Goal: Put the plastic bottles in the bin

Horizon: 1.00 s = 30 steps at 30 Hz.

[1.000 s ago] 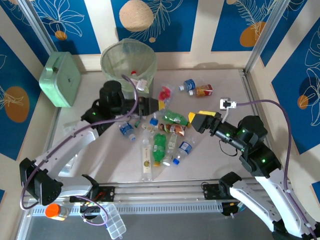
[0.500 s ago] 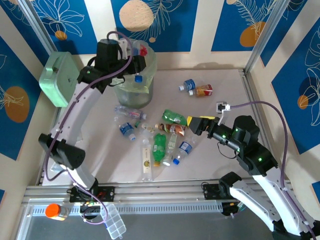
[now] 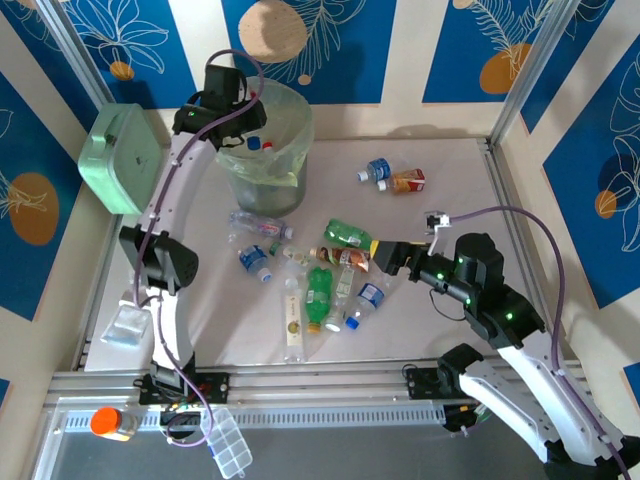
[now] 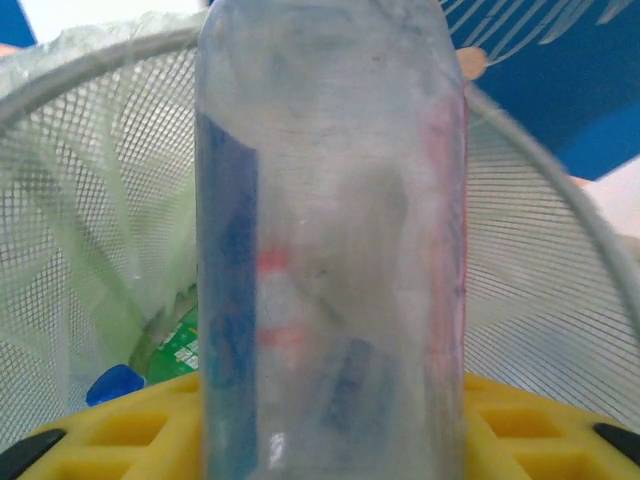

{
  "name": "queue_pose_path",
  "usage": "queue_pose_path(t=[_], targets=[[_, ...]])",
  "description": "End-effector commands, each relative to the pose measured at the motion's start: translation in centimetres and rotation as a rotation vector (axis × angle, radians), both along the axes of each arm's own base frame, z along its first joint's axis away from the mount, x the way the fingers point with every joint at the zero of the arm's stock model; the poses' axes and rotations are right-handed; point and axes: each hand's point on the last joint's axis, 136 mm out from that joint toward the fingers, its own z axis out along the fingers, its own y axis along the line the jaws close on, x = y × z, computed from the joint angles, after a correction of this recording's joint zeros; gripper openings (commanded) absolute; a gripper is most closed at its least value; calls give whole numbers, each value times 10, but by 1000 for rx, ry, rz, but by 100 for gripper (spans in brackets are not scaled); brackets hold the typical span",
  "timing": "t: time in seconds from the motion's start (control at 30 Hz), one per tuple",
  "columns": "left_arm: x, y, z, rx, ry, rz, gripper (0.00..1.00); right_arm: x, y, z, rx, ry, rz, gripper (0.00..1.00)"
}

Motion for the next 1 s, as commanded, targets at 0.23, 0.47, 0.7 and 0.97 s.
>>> queue_pose_path(t=[0.23, 0.47, 0.7, 0.97], targets=[[-6, 38, -64, 93, 197, 243, 43, 4, -7, -28, -42, 58, -50, 97], [-4, 38, -90, 103, 256, 268, 48, 12, -5, -34, -58, 66, -63, 97], [-3, 43, -86, 120, 242, 283, 73, 13, -7, -32, -66, 54, -72, 97], [-9, 50, -40, 124, 148, 290, 85, 12, -9, -24, -71, 34, -73, 97]])
